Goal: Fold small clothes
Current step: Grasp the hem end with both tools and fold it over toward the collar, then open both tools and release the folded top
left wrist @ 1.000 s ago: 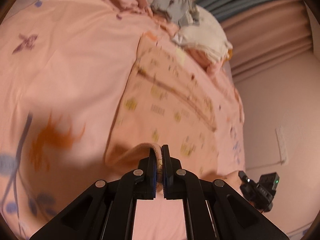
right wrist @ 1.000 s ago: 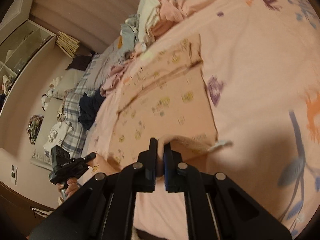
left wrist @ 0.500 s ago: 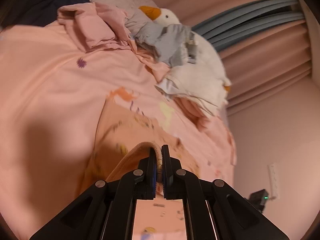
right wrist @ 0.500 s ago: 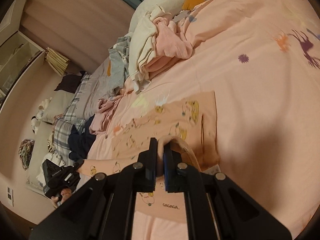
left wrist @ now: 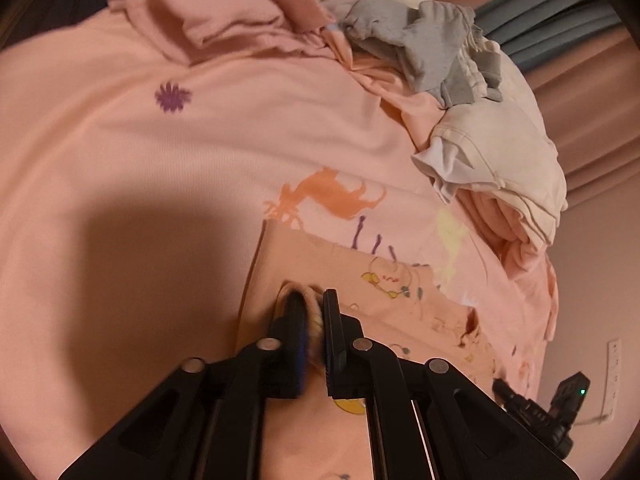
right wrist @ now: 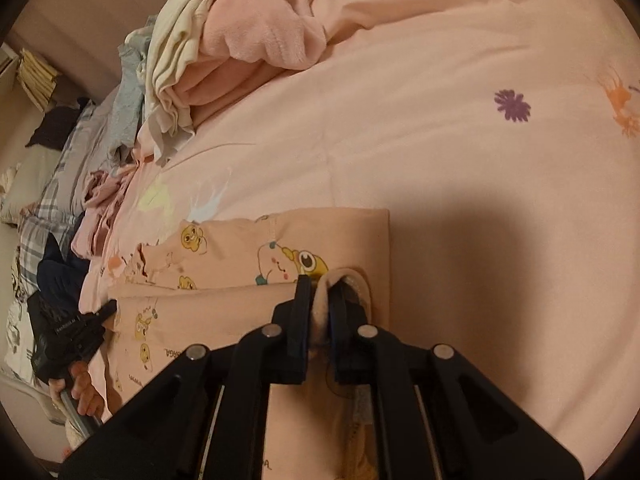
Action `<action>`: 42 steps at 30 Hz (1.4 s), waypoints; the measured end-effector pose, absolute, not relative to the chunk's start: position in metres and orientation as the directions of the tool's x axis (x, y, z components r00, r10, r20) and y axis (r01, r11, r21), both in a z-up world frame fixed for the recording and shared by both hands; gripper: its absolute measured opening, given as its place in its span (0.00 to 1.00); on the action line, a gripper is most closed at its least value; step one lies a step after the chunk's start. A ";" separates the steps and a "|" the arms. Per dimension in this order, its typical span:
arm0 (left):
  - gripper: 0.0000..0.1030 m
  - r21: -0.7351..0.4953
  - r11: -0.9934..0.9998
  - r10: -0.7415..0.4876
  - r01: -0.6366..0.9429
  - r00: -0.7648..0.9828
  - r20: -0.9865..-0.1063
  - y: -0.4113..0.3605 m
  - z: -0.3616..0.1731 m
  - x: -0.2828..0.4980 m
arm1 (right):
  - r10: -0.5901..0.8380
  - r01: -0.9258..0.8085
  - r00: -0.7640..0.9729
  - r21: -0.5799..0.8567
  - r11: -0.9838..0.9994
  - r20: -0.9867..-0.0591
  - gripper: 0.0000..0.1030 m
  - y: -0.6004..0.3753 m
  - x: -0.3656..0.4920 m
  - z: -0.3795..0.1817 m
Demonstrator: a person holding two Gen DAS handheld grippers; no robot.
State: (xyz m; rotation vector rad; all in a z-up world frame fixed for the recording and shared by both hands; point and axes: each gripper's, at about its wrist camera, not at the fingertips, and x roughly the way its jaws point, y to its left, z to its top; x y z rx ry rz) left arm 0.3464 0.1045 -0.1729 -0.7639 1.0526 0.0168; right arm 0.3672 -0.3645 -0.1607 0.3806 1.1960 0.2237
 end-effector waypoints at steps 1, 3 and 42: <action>0.03 -0.545 0.754 -0.322 -0.366 0.517 -0.793 0.107 -0.165 0.347 | 0.362 0.016 0.347 0.392 0.920 -0.865 0.18 -0.364 0.366 -0.154; 0.03 -0.508 0.784 -0.291 -0.357 0.512 -0.808 0.109 -0.149 0.343 | 0.321 -0.002 0.360 0.343 0.939 -0.876 0.36 -0.365 0.361 -0.137; 0.03 -0.439 0.861 -0.257 -0.258 0.526 -0.811 0.037 -0.169 0.390 | 0.254 -0.065 0.411 0.249 0.966 -0.876 0.05 -0.303 0.405 -0.158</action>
